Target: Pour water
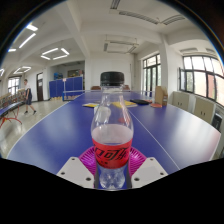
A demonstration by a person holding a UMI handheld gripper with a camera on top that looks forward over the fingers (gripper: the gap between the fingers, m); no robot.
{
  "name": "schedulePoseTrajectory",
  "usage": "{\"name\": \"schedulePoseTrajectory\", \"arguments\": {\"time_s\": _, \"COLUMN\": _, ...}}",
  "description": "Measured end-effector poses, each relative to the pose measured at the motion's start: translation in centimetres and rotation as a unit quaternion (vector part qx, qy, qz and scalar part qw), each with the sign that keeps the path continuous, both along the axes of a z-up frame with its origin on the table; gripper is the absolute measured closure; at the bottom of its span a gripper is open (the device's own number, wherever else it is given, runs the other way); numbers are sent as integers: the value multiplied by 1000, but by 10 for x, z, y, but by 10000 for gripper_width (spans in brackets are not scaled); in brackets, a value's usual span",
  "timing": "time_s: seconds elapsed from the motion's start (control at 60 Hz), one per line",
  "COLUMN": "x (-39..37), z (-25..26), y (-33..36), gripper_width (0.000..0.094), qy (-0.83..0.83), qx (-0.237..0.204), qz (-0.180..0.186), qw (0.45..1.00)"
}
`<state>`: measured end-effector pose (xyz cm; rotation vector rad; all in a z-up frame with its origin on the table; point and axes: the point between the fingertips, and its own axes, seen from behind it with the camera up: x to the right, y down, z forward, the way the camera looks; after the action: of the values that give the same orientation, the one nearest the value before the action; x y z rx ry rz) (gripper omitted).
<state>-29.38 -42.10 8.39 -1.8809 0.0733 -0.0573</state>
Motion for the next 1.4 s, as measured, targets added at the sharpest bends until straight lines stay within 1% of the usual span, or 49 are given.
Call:
{"name": "schedulePoseTrajectory", "arguments": {"time_s": 0.017, "x": 1, "z": 1, "y": -1, "gripper_width": 582, "qy": -4, "qx": 0, "qz": -1, "qw": 1000}}
{"name": "schedulePoseTrajectory", "arguments": {"time_s": 0.1, "x": 10, "z": 2, "y": 9, "gripper_width": 584, "qy": -26, "qx": 1, "qz": -1, "qw": 1000}}
{"name": "schedulePoseTrajectory", "arguments": {"time_s": 0.183, "x": 28, "z": 18, "y": 4, "gripper_width": 585, "qy": -48, "qx": 0, "qz": -14, "qw": 999}}
{"name": "schedulePoseTrajectory", "arguments": {"time_s": 0.217, "x": 37, "z": 25, "y": 1, "gripper_width": 584, "qy": -62, "qx": 0, "qz": -22, "qw": 998}}
{"name": "schedulePoseTrajectory", "arguments": {"time_s": 0.35, "x": 109, "z": 74, "y": 47, "gripper_width": 584, "qy": -147, "qx": 4, "qz": -64, "qw": 987}}
{"name": "schedulePoseTrajectory", "arguments": {"time_s": 0.367, "x": 119, "z": 82, "y": 39, "gripper_width": 584, "qy": -160, "qx": 6, "qz": -70, "qw": 985}}
{"name": "schedulePoseTrajectory", "arguments": {"time_s": 0.383, "x": 131, "z": 86, "y": 68, "gripper_width": 585, "qy": -174, "qx": 8, "qz": -78, "qw": 982}}
{"name": "schedulePoseTrajectory", "arguments": {"time_s": 0.433, "x": 162, "z": 112, "y": 101, "gripper_width": 586, "qy": -217, "qx": 12, "qz": -92, "qw": 972}}
{"name": "schedulePoseTrajectory", "arguments": {"time_s": 0.45, "x": 172, "z": 125, "y": 93, "gripper_width": 585, "qy": -230, "qx": 14, "qz": -96, "qw": 968}}
{"name": "schedulePoseTrajectory", "arguments": {"time_s": 0.533, "x": 210, "z": 164, "y": 157, "gripper_width": 585, "qy": -313, "qx": 26, "qz": -117, "qw": 942}}
{"name": "schedulePoseTrajectory", "arguments": {"time_s": 0.583, "x": 226, "z": 189, "y": 196, "gripper_width": 586, "qy": -368, "qx": 33, "qz": -122, "qw": 921}}
{"name": "schedulePoseTrajectory", "arguments": {"time_s": 0.633, "x": 244, "z": 222, "y": 228, "gripper_width": 584, "qy": -426, "qx": 38, "qz": -120, "qw": 896}}
{"name": "schedulePoseTrajectory", "arguments": {"time_s": 0.65, "x": 241, "z": 222, "y": 244, "gripper_width": 584, "qy": -448, "qx": 40, "qz": -119, "qw": 885}}
{"name": "schedulePoseTrajectory", "arguments": {"time_s": 0.75, "x": 225, "z": 251, "y": 318, "gripper_width": 583, "qy": -569, "qx": 60, "qz": -92, "qw": 815}}
{"name": "schedulePoseTrajectory", "arguments": {"time_s": 0.8, "x": 211, "z": 268, "y": 345, "gripper_width": 582, "qy": -630, "qx": 71, "qz": -67, "qw": 770}}
{"name": "schedulePoseTrajectory", "arguments": {"time_s": 0.867, "x": 173, "z": 270, "y": 382, "gripper_width": 583, "qy": -711, "qx": 94, "qz": -23, "qw": 696}}
{"name": "schedulePoseTrajectory", "arguments": {"time_s": 0.933, "x": 128, "z": 256, "y": 419, "gripper_width": 584, "qy": -779, "qx": 118, "qz": 25, "qw": 615}}
{"name": "schedulePoseTrajectory", "arguments": {"time_s": 0.95, "x": 121, "z": 258, "y": 420, "gripper_width": 584, "qy": -793, "qx": 122, "qz": 36, "qw": 595}}
{"name": "schedulePoseTrajectory", "arguments": {"time_s": 1.033, "x": 75, "z": 227, "y": 440, "gripper_width": 585, "qy": -844, "qx": 143, "qz": 95, "qw": 508}}
{"name": "schedulePoseTrajectory", "arguments": {"time_s": 1.067, "x": 62, "z": 210, "y": 451, "gripper_width": 584, "qy": -863, "qx": 147, "qz": 110, "qw": 470}}
{"name": "schedulePoseTrajectory", "arguments": {"time_s": 1.1, "x": 53, "z": 203, "y": 453, "gripper_width": 584, "qy": -877, "qx": 149, "qz": 120, "qw": 440}}
{"name": "schedulePoseTrajectory", "arguments": {"time_s": 1.15, "x": 45, "z": 184, "y": 464, "gripper_width": 585, "qy": -896, "qx": 144, "qz": 136, "qw": 397}}
{"name": "schedulePoseTrajectory", "arguments": {"time_s": 1.217, "x": 37, "z": 161, "y": 470, "gripper_width": 584, "qy": -904, "qx": 145, "qz": 164, "qw": 367}}
{"name": "schedulePoseTrajectory", "arguments": {"time_s": 1.283, "x": 27, "z": 153, "y": 470, "gripper_width": 585, "qy": -908, "qx": 158, "qz": 175, "qw": 346}}
{"name": "schedulePoseTrajectory", "arguments": {"time_s": 1.35, "x": 28, "z": 150, "y": 472, "gripper_width": 585, "qy": -900, "qx": 159, "qz": 181, "qw": 363}}
{"name": "schedulePoseTrajectory", "arguments": {"time_s": 1.4, "x": 34, "z": 156, "y": 475, "gripper_width": 583, "qy": -895, "qx": 157, "qz": 176, "qw": 380}}
